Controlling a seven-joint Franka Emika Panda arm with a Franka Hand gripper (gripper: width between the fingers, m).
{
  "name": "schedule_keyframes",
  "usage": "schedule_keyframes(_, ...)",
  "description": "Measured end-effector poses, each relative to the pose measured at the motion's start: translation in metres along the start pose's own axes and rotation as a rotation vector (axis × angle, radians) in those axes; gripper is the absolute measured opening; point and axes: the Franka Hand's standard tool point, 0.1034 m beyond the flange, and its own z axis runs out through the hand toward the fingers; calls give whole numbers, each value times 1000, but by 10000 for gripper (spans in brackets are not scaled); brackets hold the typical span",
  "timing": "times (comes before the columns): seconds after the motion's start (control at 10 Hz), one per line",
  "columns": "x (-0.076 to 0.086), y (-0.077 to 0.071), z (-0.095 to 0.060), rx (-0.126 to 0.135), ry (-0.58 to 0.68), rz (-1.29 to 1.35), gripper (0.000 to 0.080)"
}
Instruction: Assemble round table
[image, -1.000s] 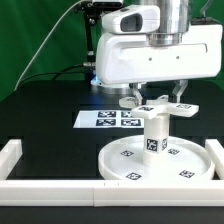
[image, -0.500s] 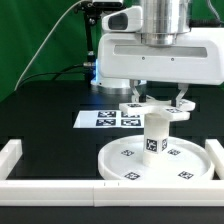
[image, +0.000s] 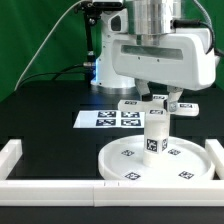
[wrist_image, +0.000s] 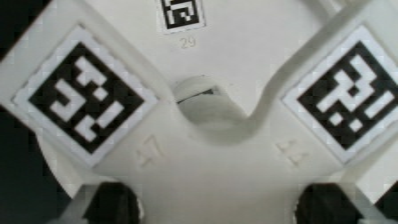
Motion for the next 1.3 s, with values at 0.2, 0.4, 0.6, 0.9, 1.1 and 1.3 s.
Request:
schedule_keyframes(0.2, 1, 0, -1, 1, 0, -17, 578)
schedule_keyframes(0.4, 10, -1, -17, 23, 0, -206, 631)
schedule_keyframes(0.6, 9, -8, -28, 36, 17, -426, 646)
schedule_keyframes(0.9, 0, -11, -25, 32, 19, -799, 649)
schedule_keyframes(1.1, -2, -10, -21, 26, 14, -957, 649)
schedule_keyframes(1.3, 0, -8, -21, 16, 17, -1110, 649)
